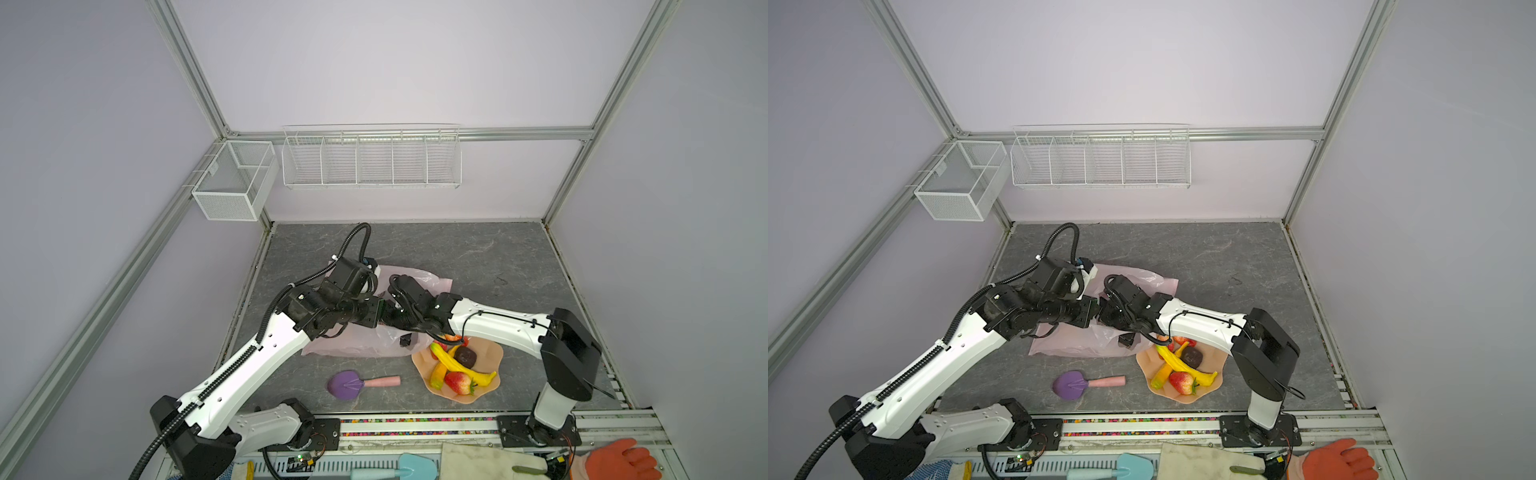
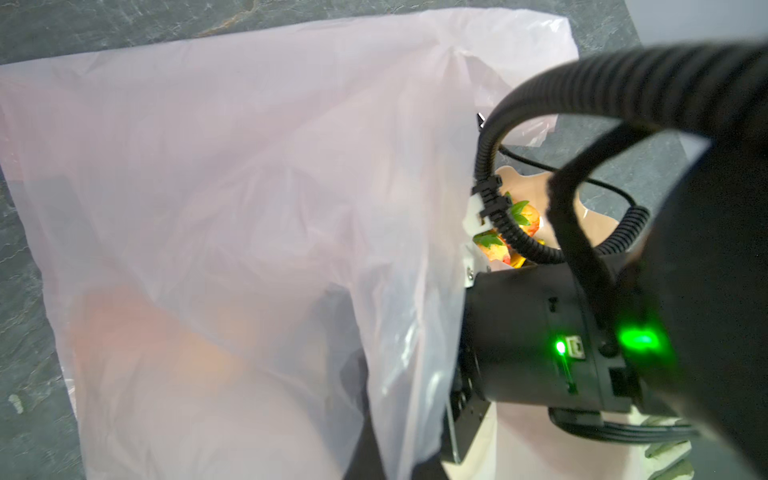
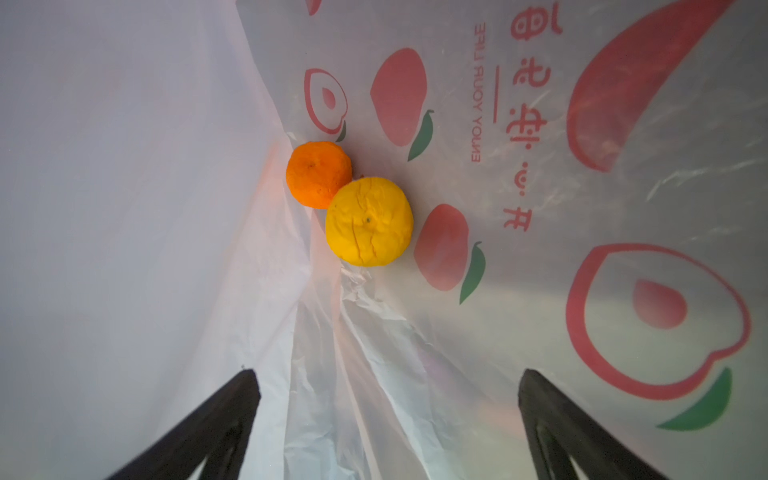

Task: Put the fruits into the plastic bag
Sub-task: 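Carry the yellow mango into the bag with the right gripper and release, then withdraw the right gripper from the bag back over the bowl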

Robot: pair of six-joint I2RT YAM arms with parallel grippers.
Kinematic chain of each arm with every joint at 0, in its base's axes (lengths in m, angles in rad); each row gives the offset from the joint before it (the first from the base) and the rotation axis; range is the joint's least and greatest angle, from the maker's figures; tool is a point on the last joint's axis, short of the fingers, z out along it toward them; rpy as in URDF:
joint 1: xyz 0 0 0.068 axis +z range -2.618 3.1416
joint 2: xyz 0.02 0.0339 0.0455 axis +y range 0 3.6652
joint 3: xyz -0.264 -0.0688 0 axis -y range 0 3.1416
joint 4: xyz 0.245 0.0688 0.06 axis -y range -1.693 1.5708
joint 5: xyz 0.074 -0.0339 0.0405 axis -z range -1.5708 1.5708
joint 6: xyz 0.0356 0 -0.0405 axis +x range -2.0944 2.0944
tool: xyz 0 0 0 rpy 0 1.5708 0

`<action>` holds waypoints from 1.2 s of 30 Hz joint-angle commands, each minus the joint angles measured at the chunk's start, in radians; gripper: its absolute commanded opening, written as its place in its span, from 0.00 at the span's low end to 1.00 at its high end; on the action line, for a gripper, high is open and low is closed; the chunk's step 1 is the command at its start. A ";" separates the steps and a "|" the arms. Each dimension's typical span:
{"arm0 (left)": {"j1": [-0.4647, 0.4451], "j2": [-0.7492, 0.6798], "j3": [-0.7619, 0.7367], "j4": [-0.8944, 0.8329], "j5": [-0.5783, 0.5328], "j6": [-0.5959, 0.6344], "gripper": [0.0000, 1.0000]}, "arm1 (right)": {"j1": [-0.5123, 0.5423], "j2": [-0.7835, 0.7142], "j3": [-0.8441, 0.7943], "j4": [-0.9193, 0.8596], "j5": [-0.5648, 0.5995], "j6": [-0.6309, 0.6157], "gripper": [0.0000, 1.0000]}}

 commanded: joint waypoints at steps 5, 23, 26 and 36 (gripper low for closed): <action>0.038 0.016 -0.003 -0.103 -0.241 -0.020 0.00 | -0.021 -0.094 -0.021 -0.158 0.049 -0.122 0.97; 0.038 0.020 -0.002 -0.048 -0.079 0.061 0.00 | -0.082 -0.199 -0.031 -0.297 0.241 -0.324 0.95; 0.038 0.017 -0.008 -0.038 -0.067 0.066 0.00 | -0.084 -0.236 -0.039 -0.347 0.280 -0.351 0.95; 0.038 0.014 -0.018 -0.034 -0.065 0.078 0.00 | -0.085 -0.407 -0.070 -0.551 0.330 -0.398 0.96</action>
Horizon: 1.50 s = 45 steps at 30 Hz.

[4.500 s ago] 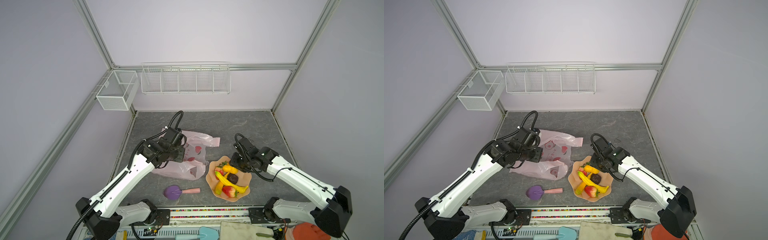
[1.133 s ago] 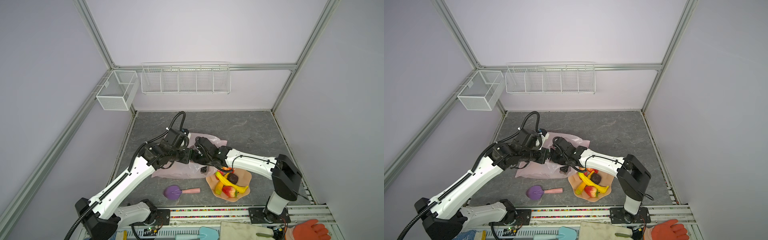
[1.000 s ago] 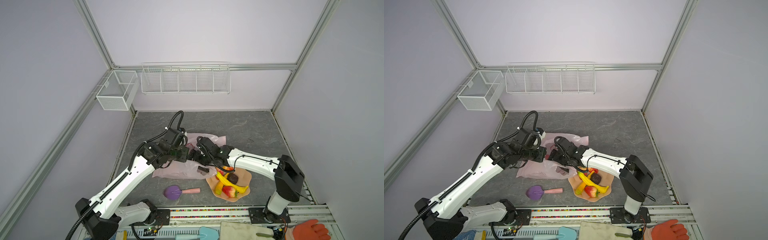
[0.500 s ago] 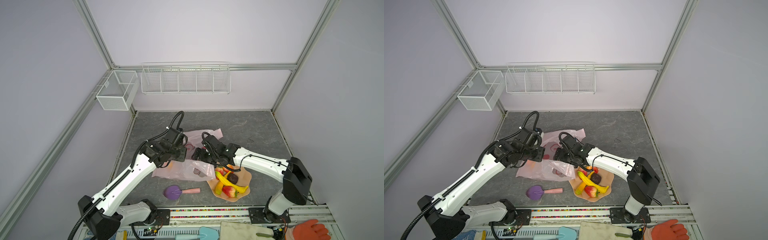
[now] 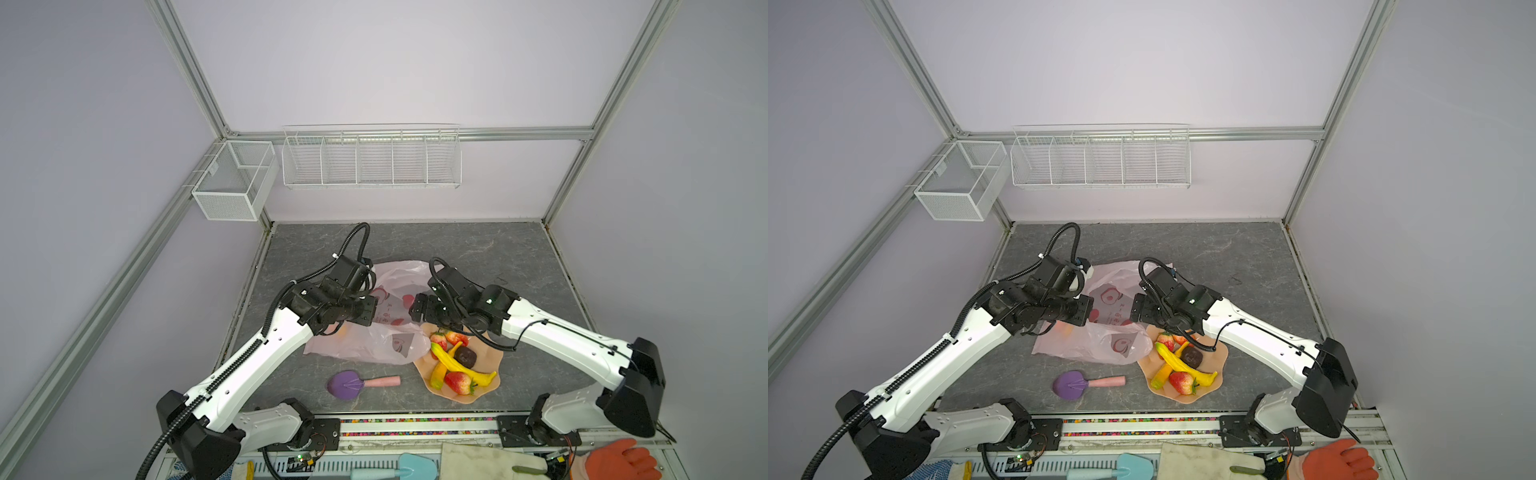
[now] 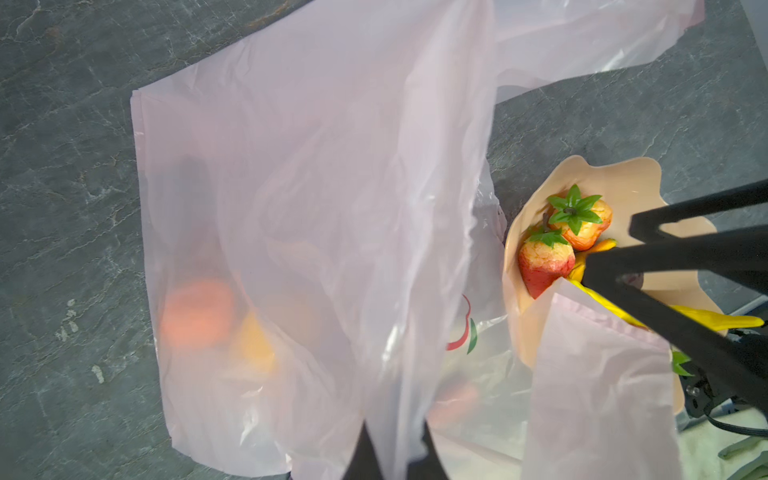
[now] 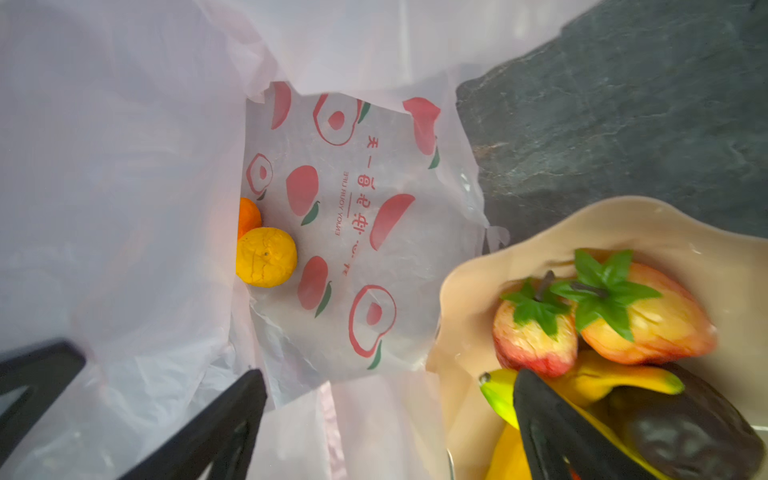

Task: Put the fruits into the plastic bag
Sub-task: 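Withdraw the right gripper from the bag back over the bowl, then lower the right gripper onto the yellow banana in the bowl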

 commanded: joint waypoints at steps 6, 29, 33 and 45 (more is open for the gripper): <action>0.001 -0.015 -0.011 0.010 0.010 0.020 0.00 | -0.002 -0.171 -0.077 -0.222 0.035 -0.023 0.97; 0.001 -0.030 -0.017 0.005 0.007 0.017 0.00 | 0.077 0.022 -0.156 -0.218 -0.062 -0.323 0.59; 0.001 -0.035 -0.020 0.001 0.007 0.015 0.00 | 0.077 0.049 -0.182 -0.192 -0.059 -0.356 0.59; 0.001 -0.044 -0.019 -0.010 -0.001 0.016 0.00 | 0.078 0.154 -0.187 -0.145 -0.037 -0.423 0.57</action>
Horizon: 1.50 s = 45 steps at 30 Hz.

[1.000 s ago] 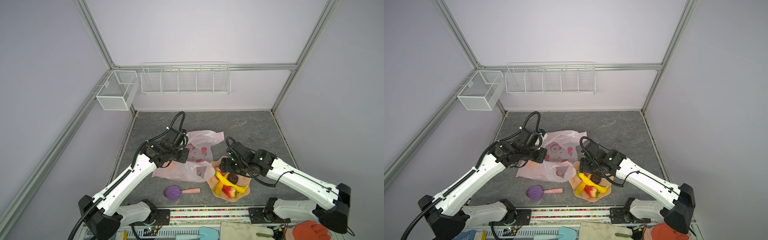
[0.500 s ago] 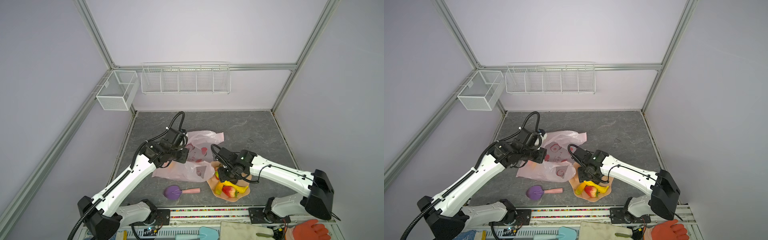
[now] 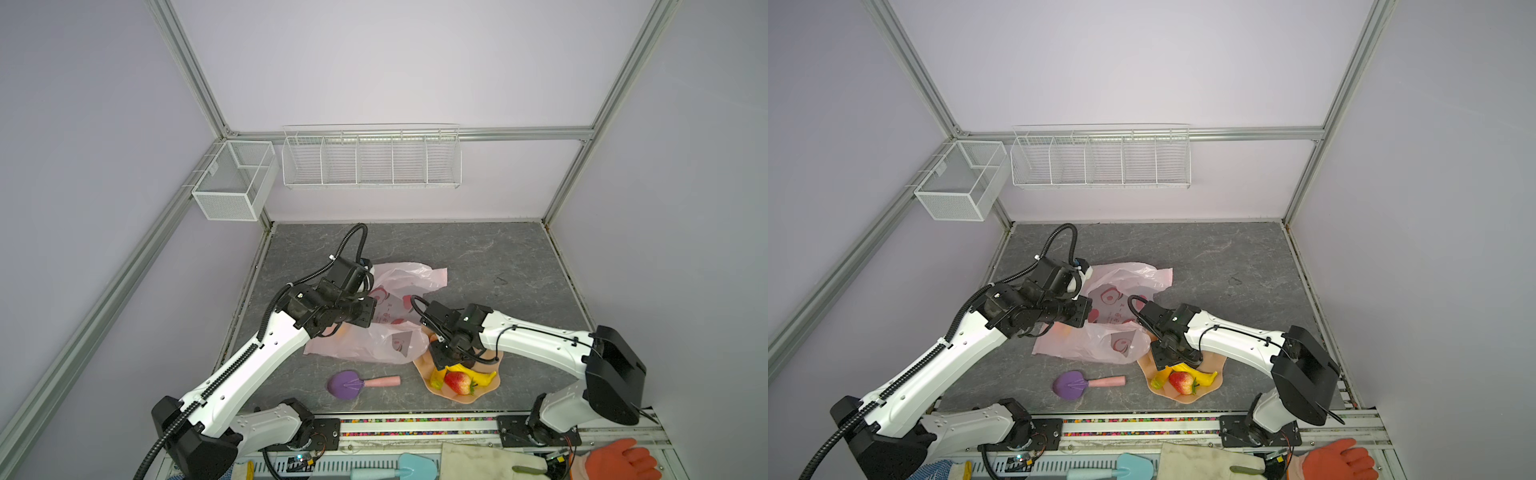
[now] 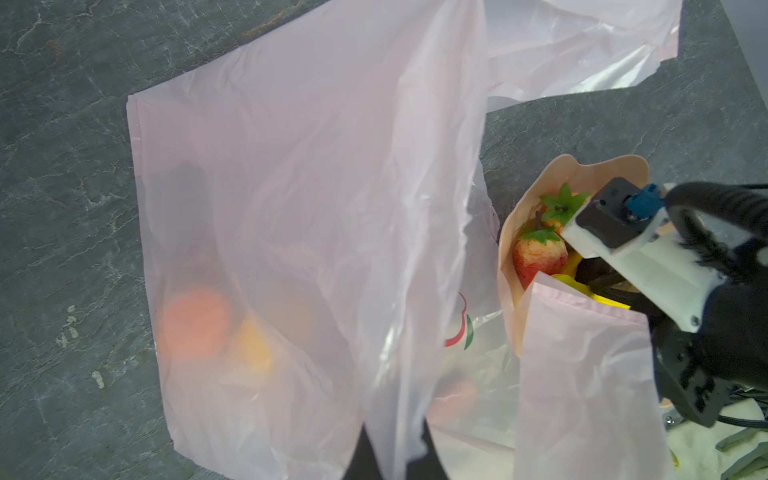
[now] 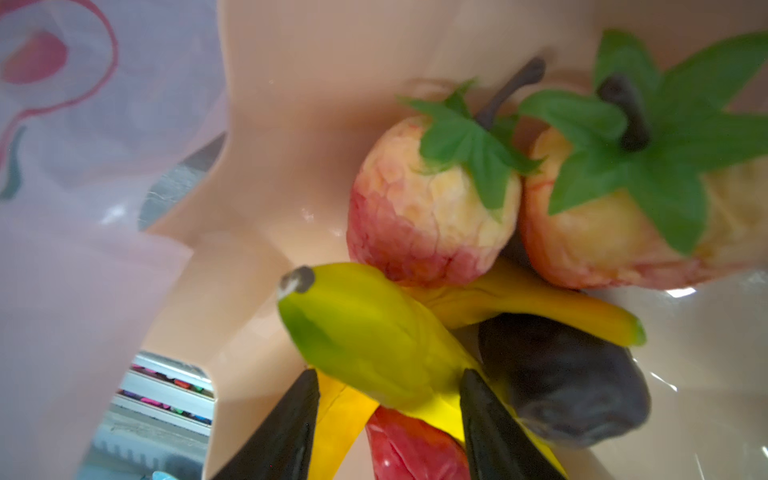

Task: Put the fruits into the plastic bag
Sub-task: 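Lower the right gripper onto the yellow banana in the bowl, then close the right gripper on the green-tipped banana and lift it from the bowl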

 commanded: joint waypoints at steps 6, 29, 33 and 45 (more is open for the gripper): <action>0.001 -0.018 -0.007 -0.016 -0.010 0.004 0.00 | 0.005 0.034 -0.008 0.020 0.028 -0.055 0.55; 0.001 -0.010 -0.011 -0.009 -0.009 0.009 0.00 | 0.006 0.042 0.090 -0.090 0.122 -0.107 0.29; 0.001 -0.009 -0.013 -0.006 -0.007 0.010 0.00 | 0.006 0.020 0.117 -0.147 0.141 -0.110 0.27; 0.001 -0.002 -0.009 0.000 0.003 0.016 0.00 | 0.000 -0.064 0.183 -0.267 0.229 -0.071 0.25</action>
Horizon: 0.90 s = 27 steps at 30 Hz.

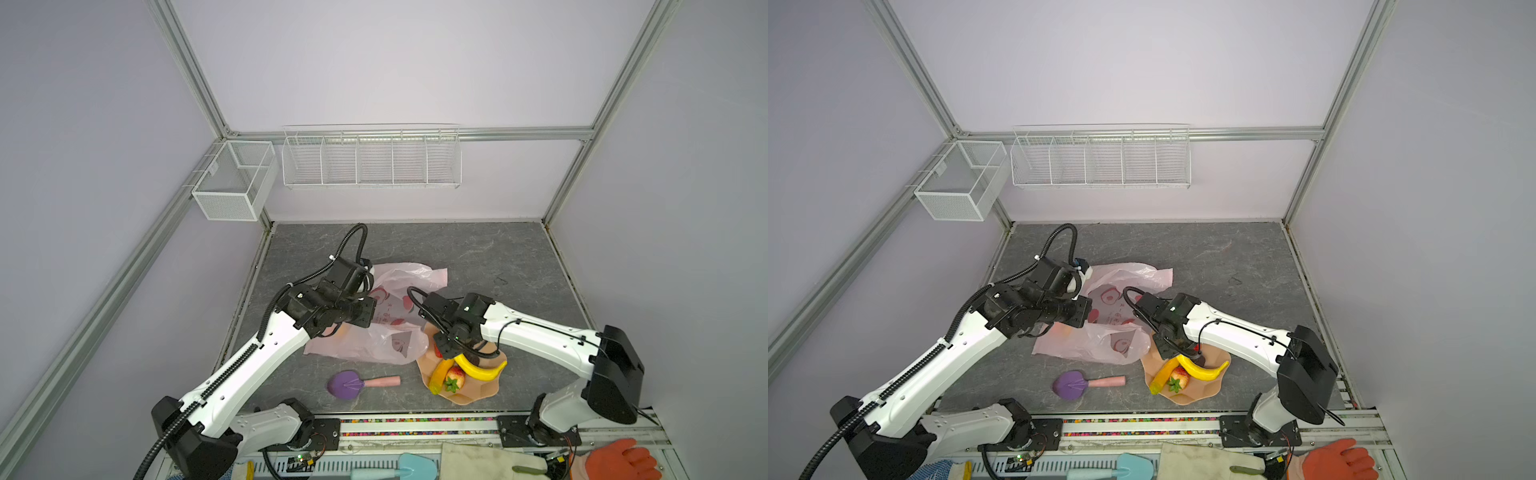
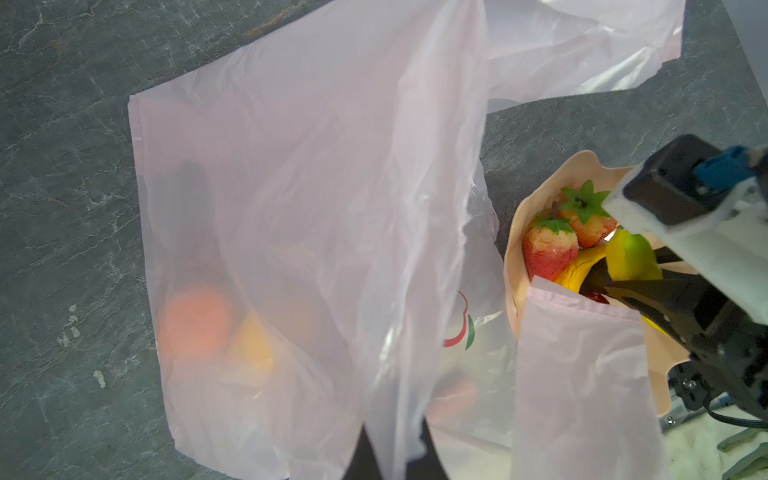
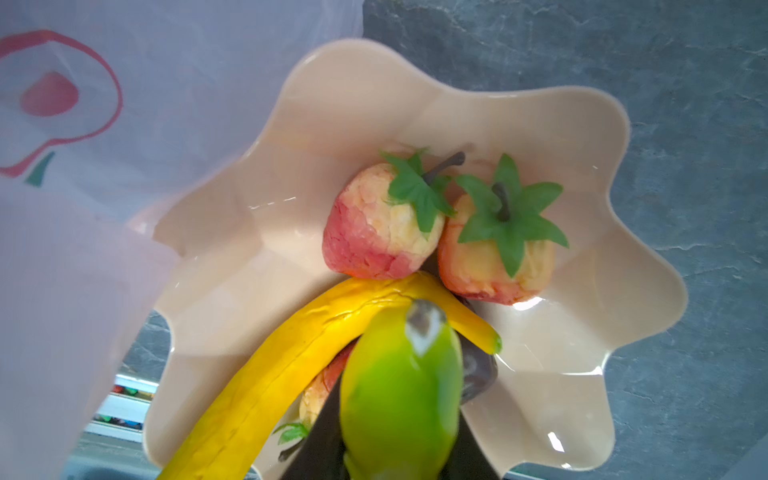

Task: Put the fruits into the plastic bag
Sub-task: 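Close the right gripper on the green-tipped banana and lift it from the bowl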

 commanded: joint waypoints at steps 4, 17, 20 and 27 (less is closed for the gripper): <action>0.001 0.002 -0.005 0.001 0.010 0.019 0.00 | -0.036 -0.090 0.015 -0.028 0.005 0.045 0.25; 0.001 0.009 0.007 -0.002 0.029 0.021 0.00 | -0.116 -0.071 0.031 0.224 -0.247 0.010 0.24; 0.001 0.012 0.016 -0.003 0.017 0.016 0.00 | -0.107 -0.053 0.028 0.236 -0.278 0.002 0.22; 0.001 0.022 0.032 -0.004 0.016 0.010 0.00 | -0.079 -0.073 -0.034 0.317 -0.323 0.036 0.22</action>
